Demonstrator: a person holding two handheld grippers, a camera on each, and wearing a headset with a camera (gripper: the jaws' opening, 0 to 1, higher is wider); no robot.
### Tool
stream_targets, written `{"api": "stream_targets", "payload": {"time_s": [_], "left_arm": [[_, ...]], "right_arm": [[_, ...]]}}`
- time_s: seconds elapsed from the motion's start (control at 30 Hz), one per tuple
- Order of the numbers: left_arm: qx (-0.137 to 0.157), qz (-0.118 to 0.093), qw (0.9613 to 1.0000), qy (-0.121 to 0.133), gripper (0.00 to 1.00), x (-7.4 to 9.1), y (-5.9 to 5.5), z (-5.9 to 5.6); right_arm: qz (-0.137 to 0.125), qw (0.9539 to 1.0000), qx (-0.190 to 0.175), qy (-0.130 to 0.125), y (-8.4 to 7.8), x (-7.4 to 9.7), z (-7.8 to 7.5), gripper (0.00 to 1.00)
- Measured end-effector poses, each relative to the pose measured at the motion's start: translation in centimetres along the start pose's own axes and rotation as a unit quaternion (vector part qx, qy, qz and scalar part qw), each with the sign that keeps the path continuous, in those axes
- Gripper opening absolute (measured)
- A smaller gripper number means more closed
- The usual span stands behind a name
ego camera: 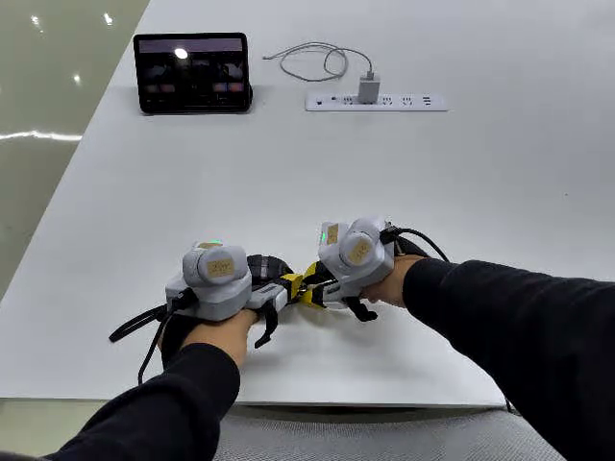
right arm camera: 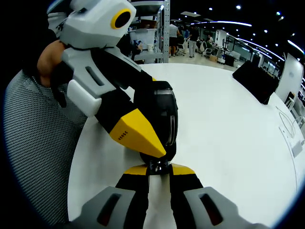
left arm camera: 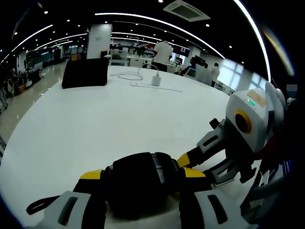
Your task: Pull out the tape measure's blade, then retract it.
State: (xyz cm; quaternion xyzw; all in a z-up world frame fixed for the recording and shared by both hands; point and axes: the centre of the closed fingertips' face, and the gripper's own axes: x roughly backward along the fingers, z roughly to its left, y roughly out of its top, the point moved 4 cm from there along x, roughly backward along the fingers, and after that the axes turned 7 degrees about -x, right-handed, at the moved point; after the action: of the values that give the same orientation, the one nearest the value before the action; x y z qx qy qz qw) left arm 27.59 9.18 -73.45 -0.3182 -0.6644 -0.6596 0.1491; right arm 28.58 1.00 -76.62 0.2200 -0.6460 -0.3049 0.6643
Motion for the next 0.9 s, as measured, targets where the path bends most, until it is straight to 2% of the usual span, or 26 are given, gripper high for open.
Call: {"api": "stream_targets", "payload": {"time_s": [0.43,0.5,0.63,0.9], "left_arm": [[-0.002,0.001,1.0000,0.000,0.58,-0.04,-0.03,0.04],[-0.005,0.000,1.0000,0.001,0.58,-0.07,-0.03,0.03],[-0.009,0.000,1.0000,0.001,0.58,-0.06,-0.03,-0.05],[-0.007,-0.002,1.0000,0.000,0.58,-0.04,-0.01,0.00]], "right_arm": [[-0.006,1.0000,-0.002,0.001,-0.10,0.24,-0.04,0.11],[-0.008,0.9998,-0.016,0.005,-0.07,0.20,-0.02,0.10],[-0.004,1.0000,-0.008,0.004,0.12,0.05,0.04,0.09],[-0.011,0.9999,-0.006,0.003,0.06,0.07,0.02,0.11]]}}
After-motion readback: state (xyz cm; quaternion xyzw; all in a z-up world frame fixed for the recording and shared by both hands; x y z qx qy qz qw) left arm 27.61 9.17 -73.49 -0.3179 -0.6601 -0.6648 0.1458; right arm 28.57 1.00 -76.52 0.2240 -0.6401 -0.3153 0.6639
